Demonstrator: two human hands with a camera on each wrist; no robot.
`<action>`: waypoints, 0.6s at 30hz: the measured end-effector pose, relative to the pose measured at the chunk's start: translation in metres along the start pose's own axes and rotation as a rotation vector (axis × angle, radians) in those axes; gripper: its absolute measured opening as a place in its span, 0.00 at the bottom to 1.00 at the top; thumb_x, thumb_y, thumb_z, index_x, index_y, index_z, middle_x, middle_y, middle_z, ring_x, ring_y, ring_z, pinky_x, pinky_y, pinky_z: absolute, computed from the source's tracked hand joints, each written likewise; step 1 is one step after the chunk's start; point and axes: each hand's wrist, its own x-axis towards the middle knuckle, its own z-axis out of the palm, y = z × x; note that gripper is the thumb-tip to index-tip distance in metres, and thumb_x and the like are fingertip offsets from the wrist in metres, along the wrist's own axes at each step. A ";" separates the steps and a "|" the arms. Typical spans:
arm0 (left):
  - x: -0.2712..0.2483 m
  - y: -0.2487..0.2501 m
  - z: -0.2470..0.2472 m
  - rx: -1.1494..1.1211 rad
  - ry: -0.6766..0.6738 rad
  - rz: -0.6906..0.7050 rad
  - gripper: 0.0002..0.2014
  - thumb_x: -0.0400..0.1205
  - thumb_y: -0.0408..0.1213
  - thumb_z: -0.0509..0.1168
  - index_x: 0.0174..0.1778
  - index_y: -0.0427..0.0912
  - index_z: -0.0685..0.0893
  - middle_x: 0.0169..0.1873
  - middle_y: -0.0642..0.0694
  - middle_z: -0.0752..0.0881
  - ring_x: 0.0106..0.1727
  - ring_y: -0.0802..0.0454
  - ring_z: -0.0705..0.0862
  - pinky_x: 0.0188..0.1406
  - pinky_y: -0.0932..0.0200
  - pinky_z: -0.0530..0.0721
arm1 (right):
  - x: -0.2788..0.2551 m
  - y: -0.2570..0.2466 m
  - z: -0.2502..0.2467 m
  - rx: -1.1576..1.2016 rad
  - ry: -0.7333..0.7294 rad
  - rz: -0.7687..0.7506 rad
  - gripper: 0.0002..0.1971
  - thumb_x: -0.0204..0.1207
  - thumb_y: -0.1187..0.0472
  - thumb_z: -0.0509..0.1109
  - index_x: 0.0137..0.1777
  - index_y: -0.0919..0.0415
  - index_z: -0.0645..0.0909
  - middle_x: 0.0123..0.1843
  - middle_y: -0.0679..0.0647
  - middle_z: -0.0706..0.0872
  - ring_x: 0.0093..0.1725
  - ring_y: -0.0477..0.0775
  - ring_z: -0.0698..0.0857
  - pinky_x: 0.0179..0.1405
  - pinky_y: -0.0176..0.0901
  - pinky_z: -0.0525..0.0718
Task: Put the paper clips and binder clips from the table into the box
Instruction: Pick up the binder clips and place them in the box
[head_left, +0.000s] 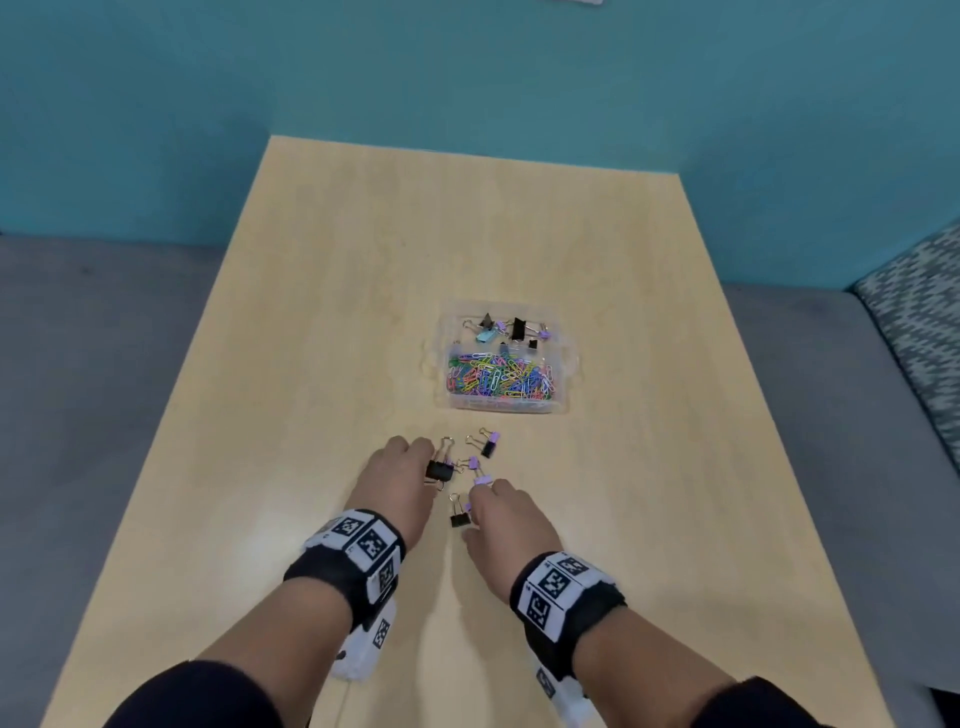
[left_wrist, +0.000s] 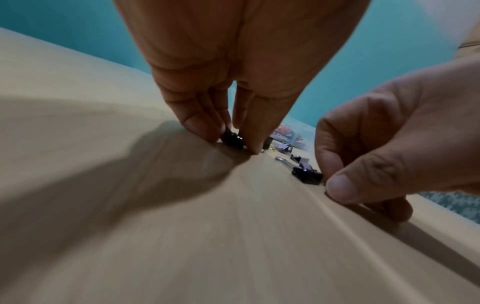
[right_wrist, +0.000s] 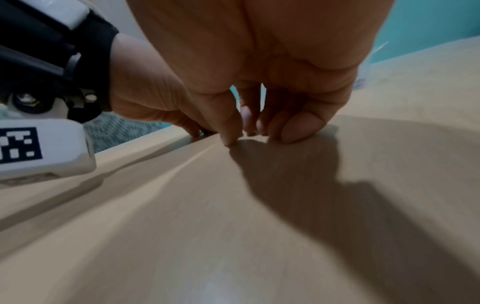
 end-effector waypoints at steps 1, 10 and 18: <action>-0.001 -0.001 0.000 -0.001 -0.003 0.000 0.16 0.74 0.36 0.67 0.57 0.45 0.76 0.48 0.43 0.77 0.48 0.42 0.78 0.42 0.51 0.78 | -0.001 -0.002 0.000 0.003 0.010 0.002 0.09 0.77 0.55 0.64 0.55 0.56 0.71 0.58 0.55 0.76 0.55 0.59 0.75 0.43 0.46 0.72; -0.019 -0.006 -0.005 0.022 -0.034 -0.098 0.13 0.73 0.31 0.63 0.53 0.44 0.74 0.47 0.45 0.74 0.45 0.45 0.73 0.40 0.56 0.71 | 0.005 -0.025 0.009 -0.058 0.071 -0.045 0.15 0.81 0.50 0.62 0.63 0.57 0.70 0.62 0.59 0.76 0.58 0.63 0.76 0.49 0.51 0.74; -0.026 -0.009 -0.006 -0.010 -0.082 -0.138 0.05 0.75 0.31 0.61 0.36 0.41 0.71 0.36 0.46 0.74 0.30 0.49 0.73 0.27 0.57 0.69 | 0.016 -0.018 0.000 0.055 0.024 0.016 0.13 0.72 0.64 0.62 0.57 0.58 0.71 0.53 0.59 0.79 0.50 0.63 0.80 0.40 0.47 0.72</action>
